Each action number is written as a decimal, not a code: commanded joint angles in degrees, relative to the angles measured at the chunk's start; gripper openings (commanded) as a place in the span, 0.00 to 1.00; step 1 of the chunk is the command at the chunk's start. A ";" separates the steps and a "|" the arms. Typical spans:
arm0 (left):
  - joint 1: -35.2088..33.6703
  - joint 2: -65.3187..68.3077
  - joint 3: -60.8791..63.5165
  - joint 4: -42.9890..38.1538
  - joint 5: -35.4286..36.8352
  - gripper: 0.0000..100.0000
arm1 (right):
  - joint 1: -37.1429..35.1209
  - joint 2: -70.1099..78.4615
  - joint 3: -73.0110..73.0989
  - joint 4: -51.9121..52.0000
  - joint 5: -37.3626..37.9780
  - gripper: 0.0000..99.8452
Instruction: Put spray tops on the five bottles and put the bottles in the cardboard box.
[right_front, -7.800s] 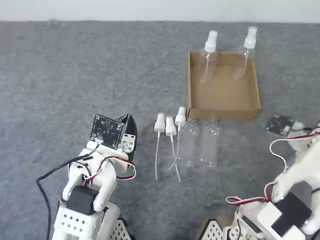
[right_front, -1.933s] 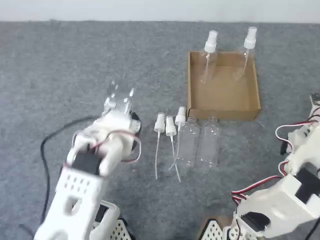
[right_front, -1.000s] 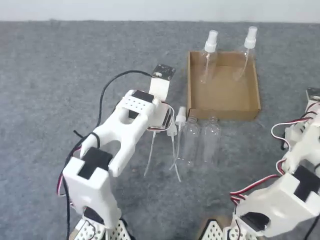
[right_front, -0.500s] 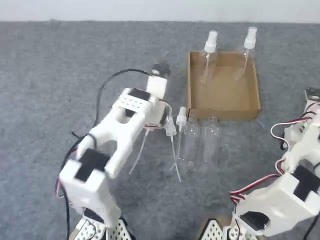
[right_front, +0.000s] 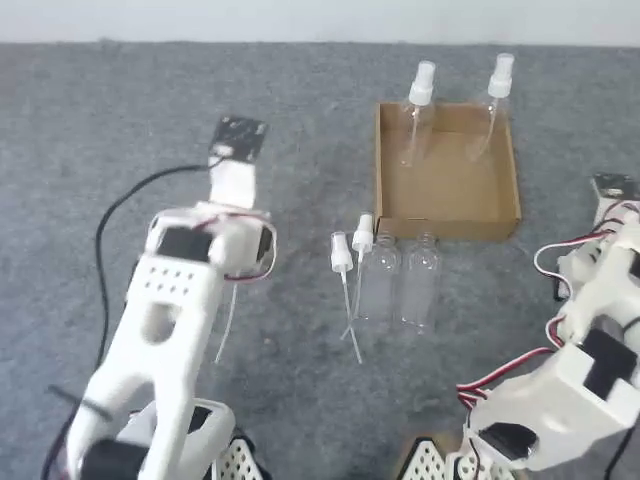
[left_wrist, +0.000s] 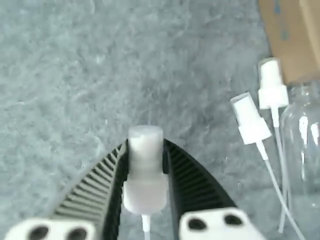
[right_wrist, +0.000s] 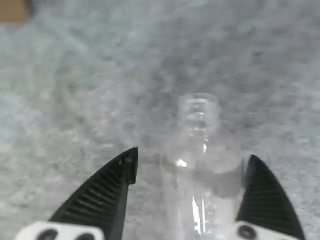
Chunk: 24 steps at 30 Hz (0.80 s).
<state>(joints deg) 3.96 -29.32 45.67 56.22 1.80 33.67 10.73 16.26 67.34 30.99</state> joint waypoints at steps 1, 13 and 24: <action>-0.09 -9.23 7.52 -5.98 -0.62 0.01 | -2.15 -1.89 -6.07 4.44 0.79 0.30; -0.18 -12.48 14.37 -9.76 -0.70 0.01 | 1.63 -1.10 -17.76 14.99 16.26 0.30; -0.18 -12.31 14.46 -9.85 -0.70 0.01 | 4.00 7.60 -17.05 10.51 17.23 0.22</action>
<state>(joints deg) 4.04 -39.43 60.44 47.78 1.54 37.54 18.02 2.02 79.91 47.34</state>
